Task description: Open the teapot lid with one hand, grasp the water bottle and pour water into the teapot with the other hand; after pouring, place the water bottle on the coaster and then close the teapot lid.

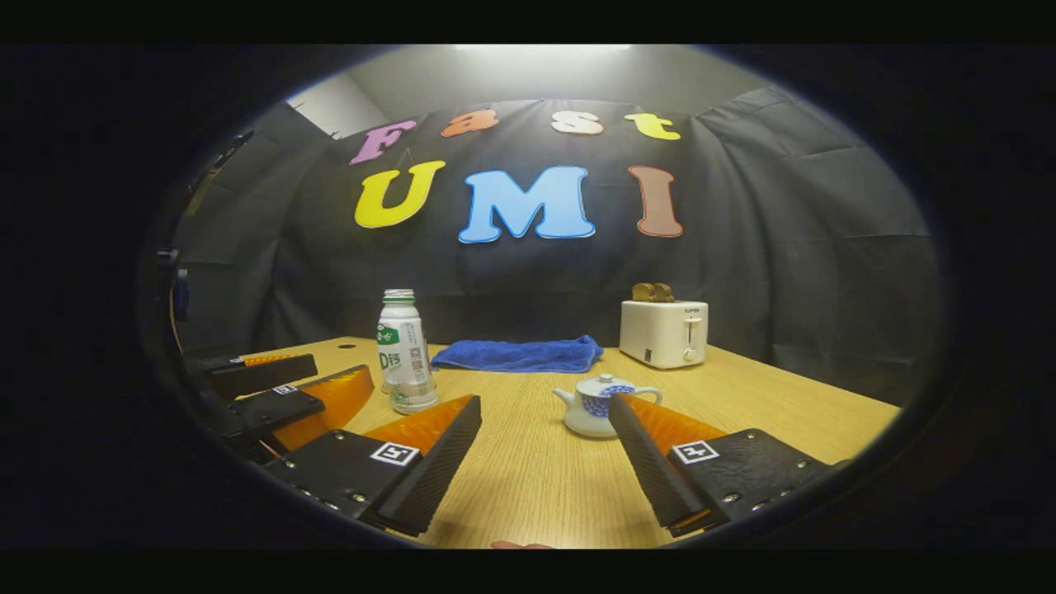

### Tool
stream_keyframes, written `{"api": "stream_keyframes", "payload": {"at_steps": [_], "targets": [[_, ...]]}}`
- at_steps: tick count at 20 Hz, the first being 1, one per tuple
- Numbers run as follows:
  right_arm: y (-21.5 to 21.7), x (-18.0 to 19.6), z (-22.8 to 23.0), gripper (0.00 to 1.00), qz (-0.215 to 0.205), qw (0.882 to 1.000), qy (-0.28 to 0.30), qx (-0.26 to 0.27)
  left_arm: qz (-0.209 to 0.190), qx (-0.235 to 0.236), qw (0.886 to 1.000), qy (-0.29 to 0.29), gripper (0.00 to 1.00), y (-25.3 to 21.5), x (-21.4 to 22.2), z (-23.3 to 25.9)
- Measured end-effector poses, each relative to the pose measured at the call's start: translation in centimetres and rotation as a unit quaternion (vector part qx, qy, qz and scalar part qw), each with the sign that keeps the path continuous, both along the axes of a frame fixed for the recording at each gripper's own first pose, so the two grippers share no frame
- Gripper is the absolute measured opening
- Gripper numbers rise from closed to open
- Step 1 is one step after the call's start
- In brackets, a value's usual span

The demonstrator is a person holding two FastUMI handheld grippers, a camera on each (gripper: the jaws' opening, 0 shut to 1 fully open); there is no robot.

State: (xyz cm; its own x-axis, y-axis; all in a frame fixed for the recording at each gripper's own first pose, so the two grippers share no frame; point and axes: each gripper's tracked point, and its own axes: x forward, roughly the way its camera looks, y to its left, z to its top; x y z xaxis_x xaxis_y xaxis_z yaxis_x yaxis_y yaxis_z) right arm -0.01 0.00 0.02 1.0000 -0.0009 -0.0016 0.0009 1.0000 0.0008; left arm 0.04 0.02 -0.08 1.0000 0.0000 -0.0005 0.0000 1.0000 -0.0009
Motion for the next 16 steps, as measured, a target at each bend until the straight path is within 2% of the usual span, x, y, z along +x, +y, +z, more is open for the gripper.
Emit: {"api": "stream_keyframes", "payload": {"at_steps": [8, 11, 14, 15, 16], "targets": [[-0.6, 0.2, 0.0, 0.95, -0.009, 1.0, 0.0, 0.0, 0.0, 0.0, 1.0, 0.0, 0.95, 0.0, 0.0, 0.1], [-1.5, 1.2, 0.3, 0.95, -0.01, 1.0, 0.002, -0.001, 0.0, 0.0, 1.0, 0.0, 0.95, 0.0, 0.0, 0.0], [-2.6, 2.7, 1.2, 0.96, -0.008, 0.999, 0.013, 0.03, 0.0, 0.0, 1.0, 0.0, 0.95, 0.0, 0.0, 0.0], [-3.4, 3.9, 1.3, 0.95, -0.014, 0.999, 0.022, 0.039, 0.0, -0.001, 1.0, 0.0, 1.0, 0.0, 0.0, 0.0], [-3.9, 4.7, 1.4, 0.95, -0.017, 0.999, 0.028, 0.039, 0.0, 0.0, 1.0, 0.0, 0.95, 0.0, -0.1, 0.0]]}}
